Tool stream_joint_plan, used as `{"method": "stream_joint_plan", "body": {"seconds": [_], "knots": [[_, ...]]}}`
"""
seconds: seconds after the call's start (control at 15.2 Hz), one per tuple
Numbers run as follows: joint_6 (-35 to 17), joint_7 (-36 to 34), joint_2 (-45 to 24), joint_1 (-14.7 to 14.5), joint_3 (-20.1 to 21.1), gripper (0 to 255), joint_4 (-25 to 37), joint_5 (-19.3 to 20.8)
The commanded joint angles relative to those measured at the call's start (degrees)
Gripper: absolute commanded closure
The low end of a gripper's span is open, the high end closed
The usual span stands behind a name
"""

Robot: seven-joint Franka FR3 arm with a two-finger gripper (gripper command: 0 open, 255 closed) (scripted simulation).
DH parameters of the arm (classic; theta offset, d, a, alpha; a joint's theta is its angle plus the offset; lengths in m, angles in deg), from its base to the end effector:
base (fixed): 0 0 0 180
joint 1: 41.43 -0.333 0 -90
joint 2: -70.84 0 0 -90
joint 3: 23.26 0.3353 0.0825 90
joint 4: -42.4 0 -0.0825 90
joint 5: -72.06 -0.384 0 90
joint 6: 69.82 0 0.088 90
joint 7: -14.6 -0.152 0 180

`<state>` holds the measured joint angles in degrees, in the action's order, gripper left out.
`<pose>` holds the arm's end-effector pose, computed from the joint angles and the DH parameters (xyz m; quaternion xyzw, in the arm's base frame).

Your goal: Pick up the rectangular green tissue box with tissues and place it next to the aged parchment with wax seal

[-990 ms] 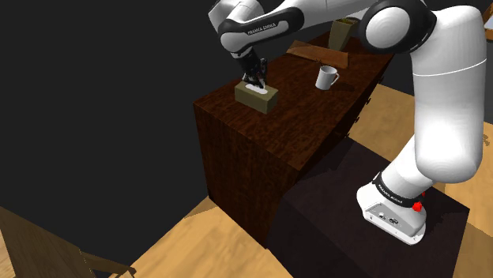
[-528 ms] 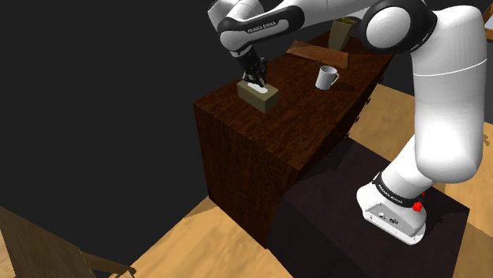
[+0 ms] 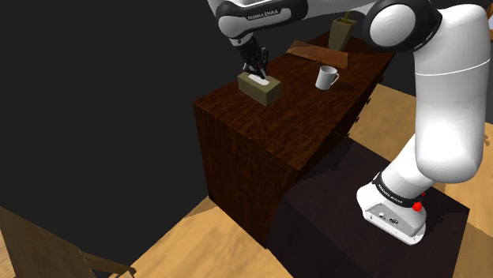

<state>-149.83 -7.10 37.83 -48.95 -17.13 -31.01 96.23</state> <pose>0.6580 0.0760 0.3761 0.9564 -0.0576 -0.1583 0.2387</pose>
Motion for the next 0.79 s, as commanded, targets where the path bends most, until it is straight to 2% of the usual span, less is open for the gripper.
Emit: {"method": "stream_joint_plan", "body": {"seconds": [0.0, 0.73], "knots": [[1.35, 0.44, 0.24, -0.16, 0.0, 255, 1.16, 0.02], [9.22, 3.47, 0.01, -1.06, -0.3, 255, 9.82, 0.56]]}}
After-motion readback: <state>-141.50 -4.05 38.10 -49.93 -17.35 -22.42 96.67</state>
